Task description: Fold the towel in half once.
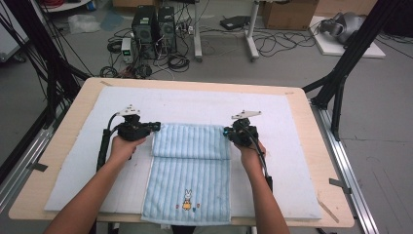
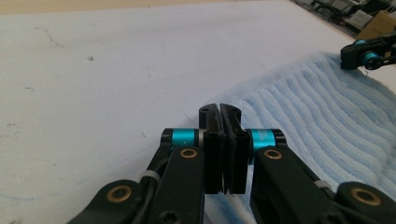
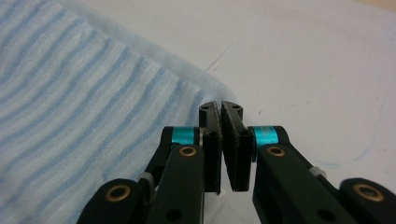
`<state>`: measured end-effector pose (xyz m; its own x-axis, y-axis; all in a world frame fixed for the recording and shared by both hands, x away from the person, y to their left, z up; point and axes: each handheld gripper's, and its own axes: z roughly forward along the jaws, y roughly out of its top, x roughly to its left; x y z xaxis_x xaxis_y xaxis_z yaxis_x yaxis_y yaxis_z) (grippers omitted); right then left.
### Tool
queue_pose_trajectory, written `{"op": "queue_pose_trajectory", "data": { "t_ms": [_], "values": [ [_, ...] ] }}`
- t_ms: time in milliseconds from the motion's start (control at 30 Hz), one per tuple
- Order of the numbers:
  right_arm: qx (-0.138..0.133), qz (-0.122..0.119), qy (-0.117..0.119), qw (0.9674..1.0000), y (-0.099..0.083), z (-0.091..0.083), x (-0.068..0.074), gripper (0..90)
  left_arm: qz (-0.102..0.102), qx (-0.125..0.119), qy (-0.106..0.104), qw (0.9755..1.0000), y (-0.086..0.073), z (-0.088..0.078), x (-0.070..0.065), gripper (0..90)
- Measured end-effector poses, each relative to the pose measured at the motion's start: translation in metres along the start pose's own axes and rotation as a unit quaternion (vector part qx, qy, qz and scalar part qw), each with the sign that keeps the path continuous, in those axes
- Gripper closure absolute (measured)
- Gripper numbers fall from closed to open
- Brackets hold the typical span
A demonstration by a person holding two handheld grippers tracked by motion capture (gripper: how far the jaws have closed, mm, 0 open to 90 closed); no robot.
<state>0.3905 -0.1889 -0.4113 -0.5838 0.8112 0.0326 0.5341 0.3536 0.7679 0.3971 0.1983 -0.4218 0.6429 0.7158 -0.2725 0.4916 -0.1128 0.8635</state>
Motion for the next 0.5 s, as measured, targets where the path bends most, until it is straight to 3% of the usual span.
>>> {"op": "queue_pose_trajectory", "data": {
  "t_ms": [133,233,333,500],
  "values": [
    [-0.013,-0.007,0.009,0.9999,-0.005,-0.021,0.007,86.7,0.003,0.005,-0.018,0.9998,-0.003,-0.01,-0.006,87.5],
    [-0.004,-0.016,0.015,0.9997,-0.01,-0.031,0.016,86.7,0.008,0.01,-0.027,0.9996,-0.007,-0.014,-0.012,87.5],
    [0.006,-0.028,0.021,0.9994,-0.017,-0.038,0.024,86.6,0.017,0.027,-0.034,0.9989,-0.015,-0.018,-0.016,87.4],
    [0.01,-0.024,0.035,0.999,-0.036,-0.046,0.032,86.7,0.013,0.025,-0.048,0.9984,-0.027,-0.03,-0.022,87.5]
  ]
}}
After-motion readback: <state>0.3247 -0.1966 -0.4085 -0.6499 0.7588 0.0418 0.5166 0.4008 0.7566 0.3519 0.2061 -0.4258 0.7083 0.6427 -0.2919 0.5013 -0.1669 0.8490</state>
